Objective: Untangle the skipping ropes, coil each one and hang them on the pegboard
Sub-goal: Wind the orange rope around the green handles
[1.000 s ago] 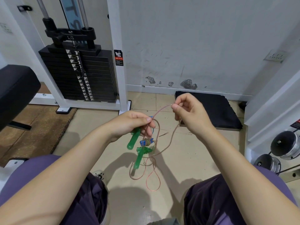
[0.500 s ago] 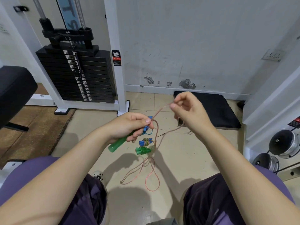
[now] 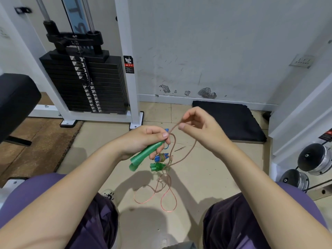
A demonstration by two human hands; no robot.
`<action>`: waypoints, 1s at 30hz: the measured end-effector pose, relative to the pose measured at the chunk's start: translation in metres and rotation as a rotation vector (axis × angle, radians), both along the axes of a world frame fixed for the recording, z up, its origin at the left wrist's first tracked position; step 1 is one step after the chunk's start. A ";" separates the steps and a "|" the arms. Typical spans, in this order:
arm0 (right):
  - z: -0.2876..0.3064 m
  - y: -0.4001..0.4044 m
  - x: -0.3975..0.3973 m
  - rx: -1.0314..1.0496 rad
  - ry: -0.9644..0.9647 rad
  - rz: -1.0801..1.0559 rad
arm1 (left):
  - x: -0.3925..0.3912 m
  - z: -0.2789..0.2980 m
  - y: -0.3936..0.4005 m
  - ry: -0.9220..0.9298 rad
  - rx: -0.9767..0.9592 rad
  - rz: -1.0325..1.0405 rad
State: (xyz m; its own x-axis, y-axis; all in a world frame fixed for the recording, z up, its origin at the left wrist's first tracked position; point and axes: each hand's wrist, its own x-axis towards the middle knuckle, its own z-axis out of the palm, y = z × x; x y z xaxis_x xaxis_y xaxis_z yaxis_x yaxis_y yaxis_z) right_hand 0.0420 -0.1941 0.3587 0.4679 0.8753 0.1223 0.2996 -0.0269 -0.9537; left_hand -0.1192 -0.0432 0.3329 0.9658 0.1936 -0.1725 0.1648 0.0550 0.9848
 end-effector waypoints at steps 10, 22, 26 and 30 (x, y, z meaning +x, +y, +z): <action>-0.005 -0.001 0.009 -0.211 -0.003 0.146 | -0.008 0.006 0.009 0.169 0.083 -0.115; -0.008 -0.001 0.002 -0.260 0.088 0.278 | -0.005 0.003 0.006 0.158 0.190 -0.034; -0.010 0.002 -0.005 -0.222 0.075 0.284 | -0.001 0.000 0.001 0.167 0.196 -0.060; -0.011 0.005 -0.012 -0.212 -0.044 0.250 | 0.003 -0.004 -0.003 0.204 0.224 -0.104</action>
State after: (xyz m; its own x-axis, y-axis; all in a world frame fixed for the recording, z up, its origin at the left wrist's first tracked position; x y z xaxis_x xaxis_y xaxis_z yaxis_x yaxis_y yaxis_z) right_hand 0.0302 -0.1888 0.3476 0.2333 0.9706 -0.0600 0.3627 -0.1441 -0.9207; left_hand -0.1159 -0.0460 0.3293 0.9324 0.1506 -0.3285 0.3531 -0.1870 0.9167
